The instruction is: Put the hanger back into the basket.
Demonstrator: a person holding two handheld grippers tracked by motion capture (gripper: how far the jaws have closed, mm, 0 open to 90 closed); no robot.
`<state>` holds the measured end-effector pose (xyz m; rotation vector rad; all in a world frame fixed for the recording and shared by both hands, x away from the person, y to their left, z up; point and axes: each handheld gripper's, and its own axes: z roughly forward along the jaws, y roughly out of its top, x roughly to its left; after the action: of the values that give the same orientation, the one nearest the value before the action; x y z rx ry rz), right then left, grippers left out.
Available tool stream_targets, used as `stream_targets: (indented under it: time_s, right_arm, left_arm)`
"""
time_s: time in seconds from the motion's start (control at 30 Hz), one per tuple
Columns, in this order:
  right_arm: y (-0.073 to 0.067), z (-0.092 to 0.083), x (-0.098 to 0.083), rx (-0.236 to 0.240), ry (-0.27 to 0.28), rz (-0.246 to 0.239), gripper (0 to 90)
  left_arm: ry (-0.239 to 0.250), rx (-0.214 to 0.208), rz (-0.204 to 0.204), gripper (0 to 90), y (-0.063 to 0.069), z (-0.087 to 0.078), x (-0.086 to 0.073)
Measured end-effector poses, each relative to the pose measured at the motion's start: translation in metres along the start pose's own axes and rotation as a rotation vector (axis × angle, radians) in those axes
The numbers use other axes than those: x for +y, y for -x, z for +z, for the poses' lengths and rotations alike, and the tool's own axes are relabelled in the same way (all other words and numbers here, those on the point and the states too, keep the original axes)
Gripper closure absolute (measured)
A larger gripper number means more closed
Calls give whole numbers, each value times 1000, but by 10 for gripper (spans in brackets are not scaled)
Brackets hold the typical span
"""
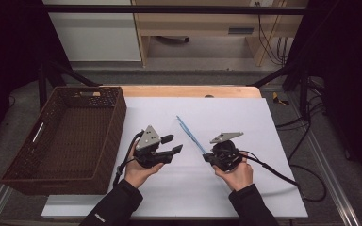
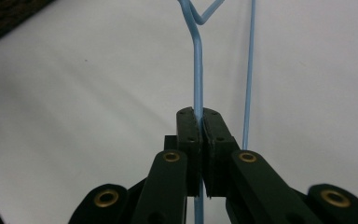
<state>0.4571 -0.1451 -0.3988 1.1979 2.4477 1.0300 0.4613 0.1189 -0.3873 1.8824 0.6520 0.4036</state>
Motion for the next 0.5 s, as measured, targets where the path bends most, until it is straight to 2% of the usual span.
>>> stream_targets:
  time_s: [0.17, 0.33, 0.43, 0.5]
  right_arm:
    - [8, -21, 5, 84, 34, -33, 879]
    - [11, -37, 9, 149, 30, -86, 878]
    - [9, -43, 13, 178, 17, -117, 878]
    - [7, -45, 15, 214, 13, -121, 878]
  left_arm:
    - [-34, 27, 47, 276, 1, -17, 2]
    - [-115, 65, 131, 136, 9, -28, 4]
    - [-135, 79, 175, 118, 14, -33, 4]
    - [-144, 76, 194, 116, 16, -36, 4]
